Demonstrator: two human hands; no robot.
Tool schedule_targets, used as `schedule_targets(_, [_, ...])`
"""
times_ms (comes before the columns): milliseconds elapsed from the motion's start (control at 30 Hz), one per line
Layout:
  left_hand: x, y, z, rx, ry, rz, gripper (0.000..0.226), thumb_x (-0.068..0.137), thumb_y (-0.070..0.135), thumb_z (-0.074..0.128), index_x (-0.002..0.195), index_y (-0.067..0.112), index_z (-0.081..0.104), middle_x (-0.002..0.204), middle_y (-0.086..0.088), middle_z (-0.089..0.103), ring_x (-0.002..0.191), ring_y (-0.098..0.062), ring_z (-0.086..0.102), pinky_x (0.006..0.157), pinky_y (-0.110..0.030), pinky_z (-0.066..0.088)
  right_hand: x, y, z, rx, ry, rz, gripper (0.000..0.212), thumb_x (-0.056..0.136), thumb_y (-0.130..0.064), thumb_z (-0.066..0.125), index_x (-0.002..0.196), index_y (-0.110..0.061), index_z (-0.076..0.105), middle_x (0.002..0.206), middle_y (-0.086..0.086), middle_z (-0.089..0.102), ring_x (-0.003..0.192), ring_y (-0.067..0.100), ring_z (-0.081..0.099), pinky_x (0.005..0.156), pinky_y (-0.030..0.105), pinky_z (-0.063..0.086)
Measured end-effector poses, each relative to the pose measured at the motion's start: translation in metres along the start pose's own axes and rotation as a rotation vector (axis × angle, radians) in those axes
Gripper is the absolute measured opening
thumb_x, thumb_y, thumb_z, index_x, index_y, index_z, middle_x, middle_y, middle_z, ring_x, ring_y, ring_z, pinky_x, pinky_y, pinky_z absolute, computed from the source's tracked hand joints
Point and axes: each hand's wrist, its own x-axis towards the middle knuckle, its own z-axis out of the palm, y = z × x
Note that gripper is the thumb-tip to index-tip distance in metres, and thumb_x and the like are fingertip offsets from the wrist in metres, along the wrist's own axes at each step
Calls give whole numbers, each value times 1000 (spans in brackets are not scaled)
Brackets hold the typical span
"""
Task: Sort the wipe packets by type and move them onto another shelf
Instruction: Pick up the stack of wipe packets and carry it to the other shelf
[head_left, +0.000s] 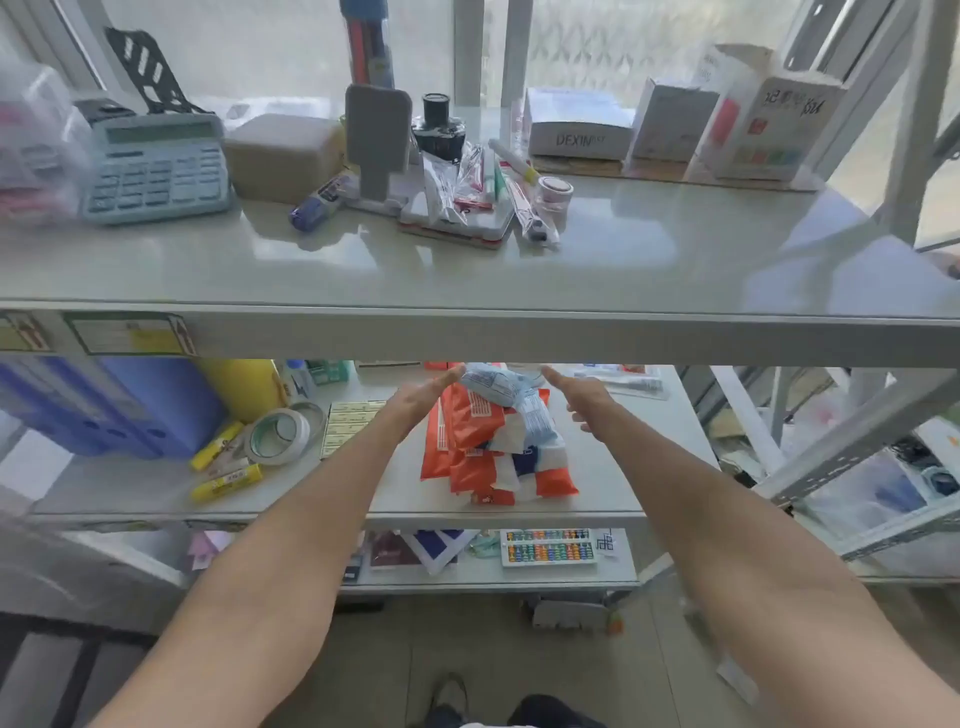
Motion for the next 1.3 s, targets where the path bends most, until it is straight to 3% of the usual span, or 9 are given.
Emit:
schedule_targets(133, [24,-11,3,-158,-185,-167,127,61,96,55,161,24,24,164,-19,29,147,-41,33,120,-55,30,6,1,2,214,-92,80,113,72,-73,76,157,-13,32,161,14,36,145,34,37,118,49,32])
schedule_targets(233, [28,-11,14,-240,-257,-157,97,86,79,47,158,17,30,152,-22,45,141,-38,43,118,-48,26,7,3,5,240,-221,143,121,64,-79,76,158,-19,30,168,12,23,154,38,21,123,59,19])
schedule_targets(367, [10,6,19,-241,-292,-106,46,102,57,41,129,20,50,73,-3,67,51,-15,68,57,-16,52,22,10,10,286,-349,277,161,26,-83,85,162,-30,15,168,23,11,154,43,17,121,64,17])
schedule_targets(433, [26,-2,20,-281,-292,-127,44,99,59,47,115,18,52,64,-5,71,49,-17,70,41,-22,51,31,10,10,311,-401,288,170,16,-77,90,161,-33,12,167,26,11,152,46,21,120,66,18])
schedule_targets(800, [77,-33,36,-406,-487,-175,85,68,73,79,134,23,65,127,-14,71,107,-31,71,108,-52,49,33,9,6,238,-468,215,98,49,-65,90,126,-20,50,139,15,55,131,31,53,117,42,34])
schedule_targets(867, [85,-33,39,-396,-481,-157,89,64,75,80,135,24,63,128,-13,71,108,-31,71,108,-53,49,38,18,8,255,-491,269,118,50,-69,89,140,-10,41,139,17,56,131,33,54,119,49,33])
schedule_targets(933, [90,-32,40,-414,-462,-154,88,65,74,79,136,24,63,127,-13,72,105,-30,72,107,-51,50,34,19,13,345,-534,257,85,74,-60,81,122,3,50,116,19,68,109,33,68,113,49,44])
schedule_targets(1033, [94,-36,39,-488,-465,-124,79,74,68,78,136,22,62,126,-14,72,107,-32,71,108,-52,49,35,15,14,400,-574,227,61,81,-48,80,110,-1,55,105,19,74,102,33,71,112,50,45])
schedule_targets(1300, [108,-57,36,-644,-498,-189,69,84,60,74,136,16,63,112,-12,76,96,-27,73,110,-44,49,48,21,35,279,-623,178,81,69,-72,77,132,-25,61,117,18,75,107,34,73,101,51,54])
